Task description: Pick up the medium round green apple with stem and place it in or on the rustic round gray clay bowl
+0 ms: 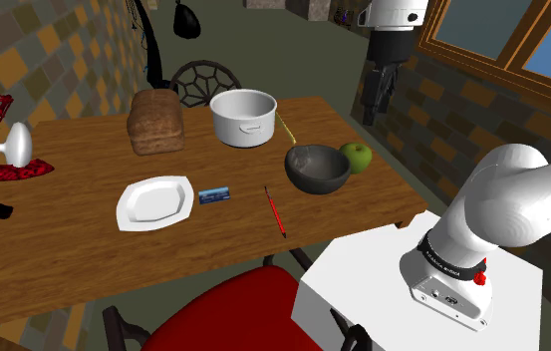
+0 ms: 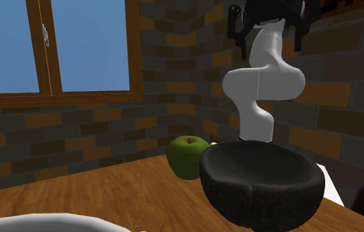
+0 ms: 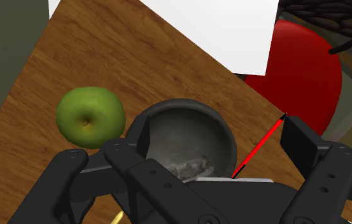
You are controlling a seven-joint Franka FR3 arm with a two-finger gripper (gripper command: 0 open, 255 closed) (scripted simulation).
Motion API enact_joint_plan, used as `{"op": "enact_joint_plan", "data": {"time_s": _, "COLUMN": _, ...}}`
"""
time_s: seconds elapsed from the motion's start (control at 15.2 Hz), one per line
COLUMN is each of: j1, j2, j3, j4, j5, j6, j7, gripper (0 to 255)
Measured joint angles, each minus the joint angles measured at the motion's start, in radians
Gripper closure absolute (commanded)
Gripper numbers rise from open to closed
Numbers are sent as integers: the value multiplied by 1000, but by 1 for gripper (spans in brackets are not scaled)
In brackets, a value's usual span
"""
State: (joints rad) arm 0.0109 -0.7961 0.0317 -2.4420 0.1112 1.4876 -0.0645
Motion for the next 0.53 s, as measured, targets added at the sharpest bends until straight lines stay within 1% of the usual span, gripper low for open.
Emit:
{"op": "enact_joint_plan", "data": {"time_s": 0.07, "j1": 0, "j2": 0, "j3": 0, "j4": 0, "j5": 0, "j6": 0, "j7": 0, "gripper": 0}}
{"op": "enact_joint_plan", "data": {"time_s": 0.2, "j1": -10, "j2": 15, "j3": -19, "j4": -13, "j5": -18, "j6": 28, "j7": -24, "gripper": 0}}
{"op": "enact_joint_plan", "data": {"time_s": 0.53, "j1": -49, "j2": 77, "j3": -91, "j4": -73, "j5": -85, "j6": 154, "j7": -112, "gripper": 0}}
